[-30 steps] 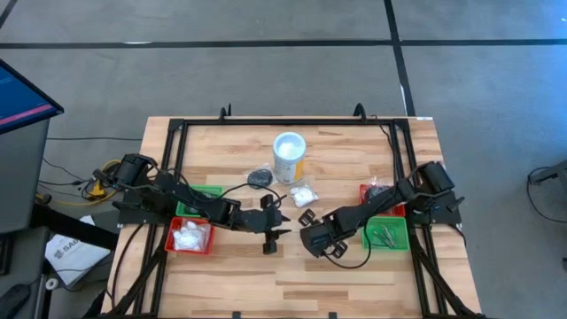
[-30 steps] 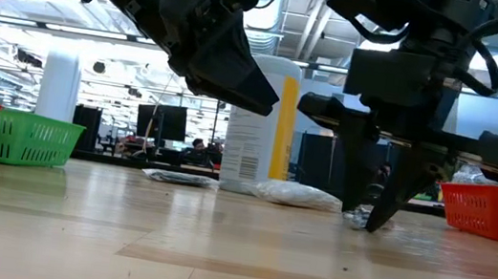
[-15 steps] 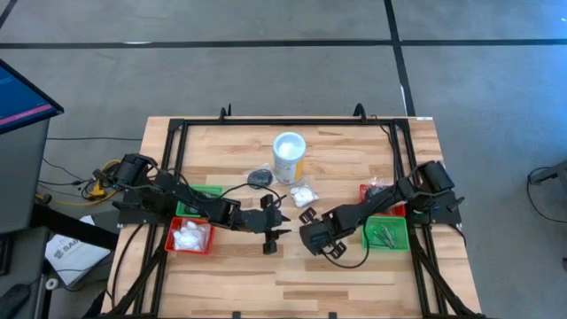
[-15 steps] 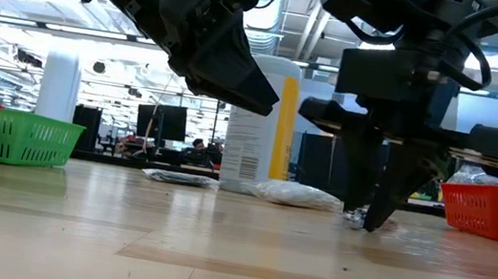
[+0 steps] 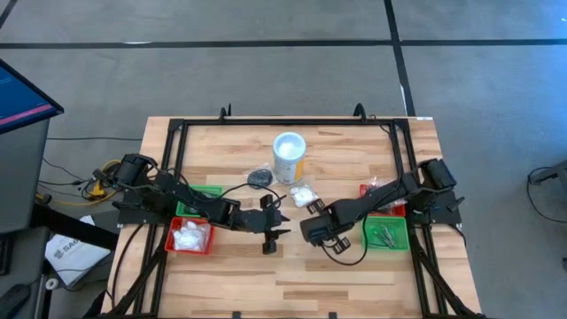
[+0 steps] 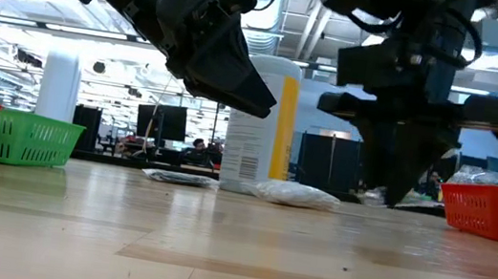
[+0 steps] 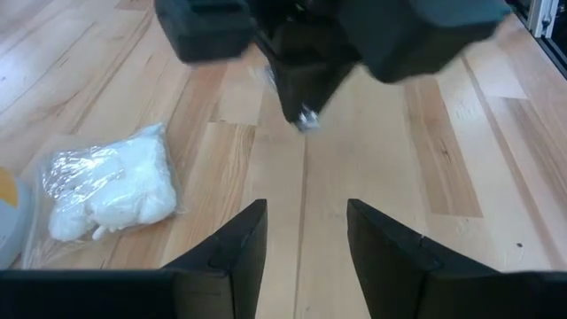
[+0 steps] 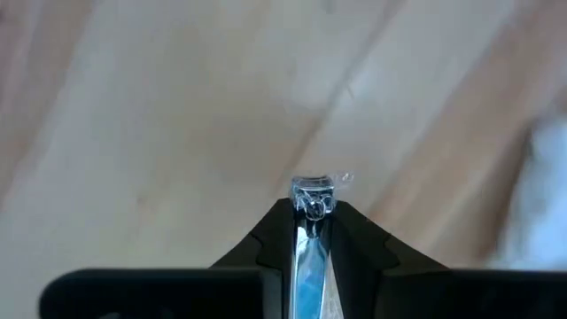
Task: Pick & Place Travel size toiletries
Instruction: Put the nail cutter into the right green bin
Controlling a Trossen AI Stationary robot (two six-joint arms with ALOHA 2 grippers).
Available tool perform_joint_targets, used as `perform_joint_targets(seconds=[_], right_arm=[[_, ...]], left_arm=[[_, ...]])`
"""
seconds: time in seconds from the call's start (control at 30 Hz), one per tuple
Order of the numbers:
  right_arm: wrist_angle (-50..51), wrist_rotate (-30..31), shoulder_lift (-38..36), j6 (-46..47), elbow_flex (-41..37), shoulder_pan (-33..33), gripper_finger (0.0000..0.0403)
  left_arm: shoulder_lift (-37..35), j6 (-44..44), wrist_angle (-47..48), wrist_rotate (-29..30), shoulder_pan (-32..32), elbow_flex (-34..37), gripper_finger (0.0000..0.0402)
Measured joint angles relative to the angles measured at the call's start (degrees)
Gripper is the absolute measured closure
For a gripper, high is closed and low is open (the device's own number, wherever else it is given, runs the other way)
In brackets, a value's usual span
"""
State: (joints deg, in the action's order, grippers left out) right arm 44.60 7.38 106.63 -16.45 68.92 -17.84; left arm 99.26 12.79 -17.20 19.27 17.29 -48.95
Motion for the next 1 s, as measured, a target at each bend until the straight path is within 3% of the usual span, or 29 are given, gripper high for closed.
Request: perform_joint_targets(seconds=[0.3, 0.57, 1.0], right_arm=[[11.5, 0.2, -0.2, 6.5, 5.4, -0.5, 0.0358], [17.3, 0.1, -1.1, 11.7, 5.7, -1.3, 0.0358], [19.2, 0.1, -12.9, 25.2, 2.4, -4.4, 0.0356]], left_arm=[[0.0, -0.1, 0.0, 0.0, -0.1, 0.0, 0.0253], [0.0, -0.1, 0.0, 0.0, -0.1, 0.0, 0.0253], [0.0, -0.1, 0.3, 0.0, -0.1, 0.0, 0.0253]])
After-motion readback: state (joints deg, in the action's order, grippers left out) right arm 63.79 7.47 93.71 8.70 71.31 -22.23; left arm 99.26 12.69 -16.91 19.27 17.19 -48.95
